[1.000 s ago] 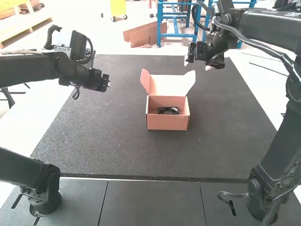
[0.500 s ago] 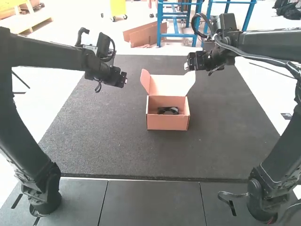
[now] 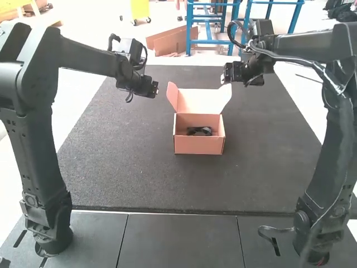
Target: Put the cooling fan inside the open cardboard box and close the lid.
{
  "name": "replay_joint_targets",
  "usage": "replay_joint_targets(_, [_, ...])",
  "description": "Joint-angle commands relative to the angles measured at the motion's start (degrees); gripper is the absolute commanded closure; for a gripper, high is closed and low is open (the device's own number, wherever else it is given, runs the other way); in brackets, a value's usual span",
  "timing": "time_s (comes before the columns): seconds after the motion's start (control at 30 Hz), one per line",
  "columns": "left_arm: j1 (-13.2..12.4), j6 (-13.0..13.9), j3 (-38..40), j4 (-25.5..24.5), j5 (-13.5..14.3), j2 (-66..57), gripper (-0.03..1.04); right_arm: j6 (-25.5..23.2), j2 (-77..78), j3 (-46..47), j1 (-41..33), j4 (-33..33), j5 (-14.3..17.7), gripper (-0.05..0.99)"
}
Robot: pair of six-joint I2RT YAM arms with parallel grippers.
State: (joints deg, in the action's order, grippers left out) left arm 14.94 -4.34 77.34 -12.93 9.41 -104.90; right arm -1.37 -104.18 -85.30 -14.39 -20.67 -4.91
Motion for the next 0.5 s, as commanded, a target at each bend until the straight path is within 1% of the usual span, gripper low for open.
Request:
replay_joint_targets(0.0, [-0.17,-0.23,3.69,0.10,0.08,-0.65,0.04,-4.35,-0.41,-3.03,1.65,-0.60,-1.51,0.02])
replay_joint_targets(0.13, [0.27,-0.14,5.01,0.27,-1.15,-1.18,0.04,-4.79,-1.55,-4.26,1.74,-2.71,-2.30,0.02])
replay_joint_targets(0.33, [2.55,-0.50,5.45,-0.61,-3.26,-1.45,0.04,-5.75,-2.25,-5.05,2.09,-4.38,-4.85,0.03])
replay_joint_targets(0.47, [3.87,-0.41,5.19,-1.05,-4.05,-1.53,0.04,-6.19,-2.69,-5.32,2.09,-5.26,-5.64,0.03])
